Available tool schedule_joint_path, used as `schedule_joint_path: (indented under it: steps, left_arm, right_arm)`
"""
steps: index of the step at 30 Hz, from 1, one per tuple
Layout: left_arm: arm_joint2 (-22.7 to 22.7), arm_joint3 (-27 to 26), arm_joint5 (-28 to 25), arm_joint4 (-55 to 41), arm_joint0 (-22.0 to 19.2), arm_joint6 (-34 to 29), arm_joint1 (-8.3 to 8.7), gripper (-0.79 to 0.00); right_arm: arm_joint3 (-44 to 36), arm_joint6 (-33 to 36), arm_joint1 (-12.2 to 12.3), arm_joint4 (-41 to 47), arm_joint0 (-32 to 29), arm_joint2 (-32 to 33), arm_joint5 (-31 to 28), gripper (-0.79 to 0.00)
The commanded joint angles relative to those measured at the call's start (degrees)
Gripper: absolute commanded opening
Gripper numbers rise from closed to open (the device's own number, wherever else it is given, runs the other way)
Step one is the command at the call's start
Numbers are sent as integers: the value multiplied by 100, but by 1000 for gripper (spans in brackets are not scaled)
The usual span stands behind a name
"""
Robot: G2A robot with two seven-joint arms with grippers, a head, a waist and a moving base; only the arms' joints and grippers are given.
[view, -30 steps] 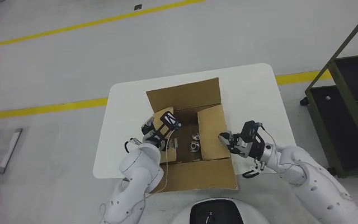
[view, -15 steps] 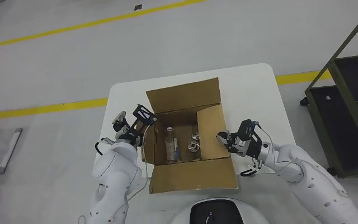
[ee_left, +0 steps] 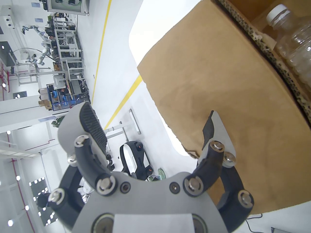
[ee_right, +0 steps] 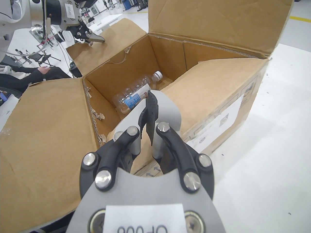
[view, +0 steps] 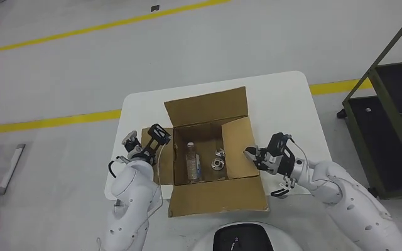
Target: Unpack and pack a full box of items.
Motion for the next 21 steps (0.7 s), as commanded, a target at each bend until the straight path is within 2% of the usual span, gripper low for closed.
schedule_joint_path:
  steps: [1,6,12,14,21]
  left_arm:
    - [-4,48,-3,90,18,25,-1,0]
    - [-45,50,57,103,36,124,-17,0]
    - [-32,-627,280,-768,66,655,-83,0]
    - [3,-788,253,-783,49,758,-88,0]
    - [352,-1131,227,-1338,-7,1223,-148,0]
  right_arm:
    - [-3,6,0,8,-2,4,6,-785]
    - [-24,-9,-3,52,-2,14,-9,-785]
    - [-323,-594,21,197,-224,364,109,-785]
    - [-435,-784,41,227,-366,549,151,-785]
    - [-513,-1209,110,364,-829,1217,271,-785]
